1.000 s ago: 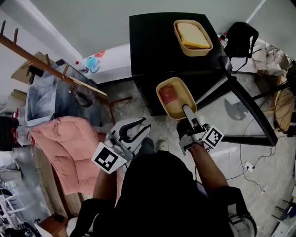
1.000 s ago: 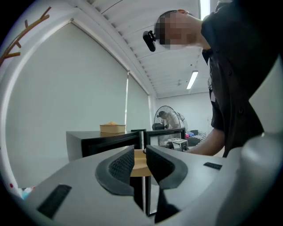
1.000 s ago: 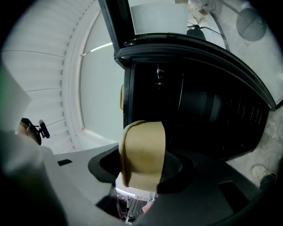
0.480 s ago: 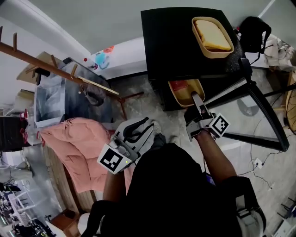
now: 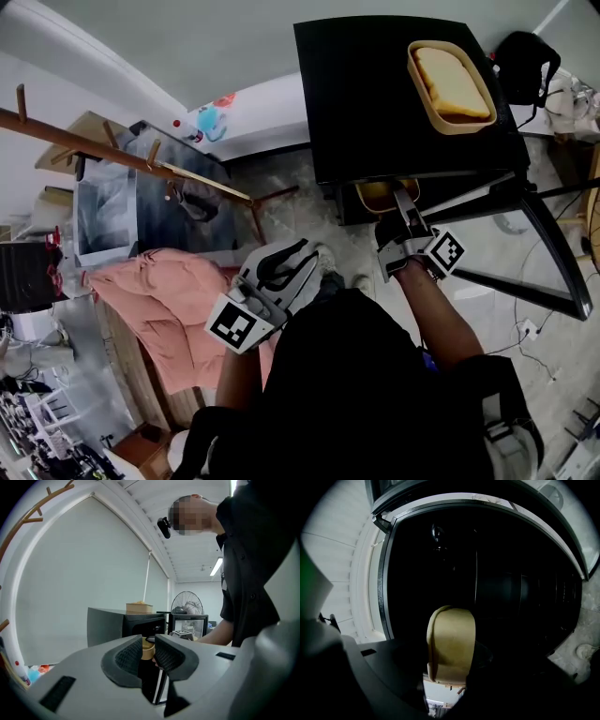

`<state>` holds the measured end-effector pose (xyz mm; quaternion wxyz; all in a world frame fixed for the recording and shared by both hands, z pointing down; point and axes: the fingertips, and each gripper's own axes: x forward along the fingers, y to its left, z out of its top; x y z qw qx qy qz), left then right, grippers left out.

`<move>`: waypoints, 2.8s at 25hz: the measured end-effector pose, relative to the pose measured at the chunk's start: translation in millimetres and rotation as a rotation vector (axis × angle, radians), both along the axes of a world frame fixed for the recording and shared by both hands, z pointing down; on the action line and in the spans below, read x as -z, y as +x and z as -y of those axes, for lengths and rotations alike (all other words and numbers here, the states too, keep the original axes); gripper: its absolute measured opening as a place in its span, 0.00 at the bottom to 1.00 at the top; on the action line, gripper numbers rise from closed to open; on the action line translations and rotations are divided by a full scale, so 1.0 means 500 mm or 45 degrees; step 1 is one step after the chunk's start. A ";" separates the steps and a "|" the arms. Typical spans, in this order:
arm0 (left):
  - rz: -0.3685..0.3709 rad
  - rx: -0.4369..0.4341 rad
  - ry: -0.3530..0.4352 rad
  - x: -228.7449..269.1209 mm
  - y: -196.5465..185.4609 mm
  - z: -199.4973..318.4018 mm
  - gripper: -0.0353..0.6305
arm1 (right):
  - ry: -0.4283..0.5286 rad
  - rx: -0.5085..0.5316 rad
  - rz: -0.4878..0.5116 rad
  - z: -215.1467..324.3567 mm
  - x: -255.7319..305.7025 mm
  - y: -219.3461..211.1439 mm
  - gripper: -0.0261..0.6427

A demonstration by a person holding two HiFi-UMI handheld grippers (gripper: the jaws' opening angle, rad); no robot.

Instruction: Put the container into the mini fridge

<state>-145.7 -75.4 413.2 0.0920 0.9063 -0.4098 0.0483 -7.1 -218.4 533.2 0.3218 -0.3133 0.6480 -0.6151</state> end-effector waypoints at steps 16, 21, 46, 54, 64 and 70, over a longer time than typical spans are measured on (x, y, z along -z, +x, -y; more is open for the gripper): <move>-0.022 -0.017 -0.039 -0.018 -0.028 0.043 0.20 | -0.080 -0.044 -0.067 0.044 -0.024 -0.050 0.36; -0.034 -0.021 -0.046 -0.021 -0.021 0.032 0.20 | -0.024 0.053 -0.129 0.031 -0.027 -0.058 0.50; -0.093 0.033 -0.030 -0.035 0.000 -0.005 0.19 | 0.546 0.283 -1.433 -0.031 -0.029 0.001 0.48; -0.081 0.095 -0.036 -0.037 -0.035 -0.003 0.19 | 0.566 0.283 -1.469 -0.001 -0.026 -0.025 0.42; -0.139 0.130 -0.029 -0.014 -0.060 0.019 0.19 | 0.509 0.222 -1.449 0.064 -0.013 -0.060 0.40; -0.133 0.141 -0.018 -0.006 -0.077 0.027 0.19 | 0.485 0.223 -1.463 0.085 -0.018 -0.074 0.40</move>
